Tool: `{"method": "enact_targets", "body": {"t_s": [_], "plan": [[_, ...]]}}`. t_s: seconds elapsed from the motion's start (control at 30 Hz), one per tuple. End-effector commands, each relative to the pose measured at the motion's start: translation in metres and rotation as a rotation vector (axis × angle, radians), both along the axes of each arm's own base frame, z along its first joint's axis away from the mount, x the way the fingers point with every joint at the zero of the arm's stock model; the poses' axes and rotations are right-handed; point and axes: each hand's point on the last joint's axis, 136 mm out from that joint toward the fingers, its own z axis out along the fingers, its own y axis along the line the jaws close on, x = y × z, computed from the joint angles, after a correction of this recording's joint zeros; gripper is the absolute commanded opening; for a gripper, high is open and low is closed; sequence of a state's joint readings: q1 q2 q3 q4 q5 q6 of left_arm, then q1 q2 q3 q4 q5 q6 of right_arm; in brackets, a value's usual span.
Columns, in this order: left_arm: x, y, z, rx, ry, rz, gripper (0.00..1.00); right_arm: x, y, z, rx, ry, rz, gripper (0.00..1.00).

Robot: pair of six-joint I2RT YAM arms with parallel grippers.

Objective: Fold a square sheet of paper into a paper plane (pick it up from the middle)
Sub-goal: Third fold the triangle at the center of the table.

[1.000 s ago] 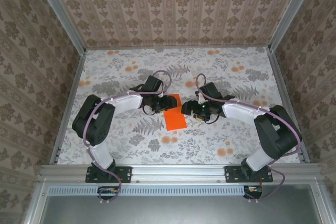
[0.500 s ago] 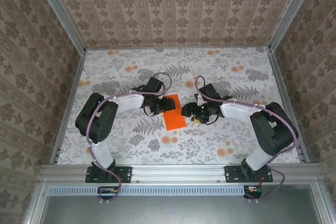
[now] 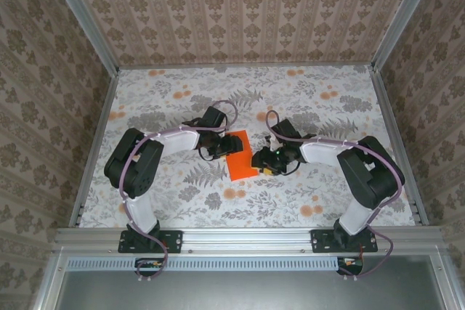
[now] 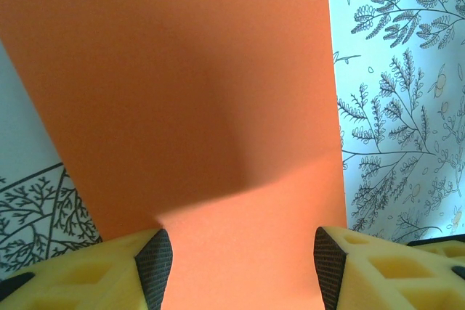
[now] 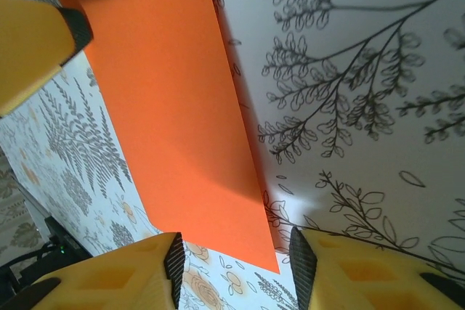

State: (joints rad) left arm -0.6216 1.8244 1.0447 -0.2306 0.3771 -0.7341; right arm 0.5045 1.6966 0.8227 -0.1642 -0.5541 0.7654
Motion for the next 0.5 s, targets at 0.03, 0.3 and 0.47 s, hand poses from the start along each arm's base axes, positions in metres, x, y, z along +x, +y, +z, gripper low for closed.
{"method": "enact_targets", "body": {"t_s": [0.03,0.3,0.47], "plan": [[-0.014,0.017,-0.03,0.097,0.076,0.022,0.59,-0.009,0.005,-0.004,-0.001,0.041,0.035,0.45],[-0.014,0.017,-0.03,0.1,0.079,0.023,0.59,-0.011,0.018,0.005,0.088,0.011,0.063,0.43],[-0.014,0.017,-0.03,0.098,0.08,0.023,0.59,-0.007,0.022,0.008,0.125,0.008,0.042,0.41]]}}
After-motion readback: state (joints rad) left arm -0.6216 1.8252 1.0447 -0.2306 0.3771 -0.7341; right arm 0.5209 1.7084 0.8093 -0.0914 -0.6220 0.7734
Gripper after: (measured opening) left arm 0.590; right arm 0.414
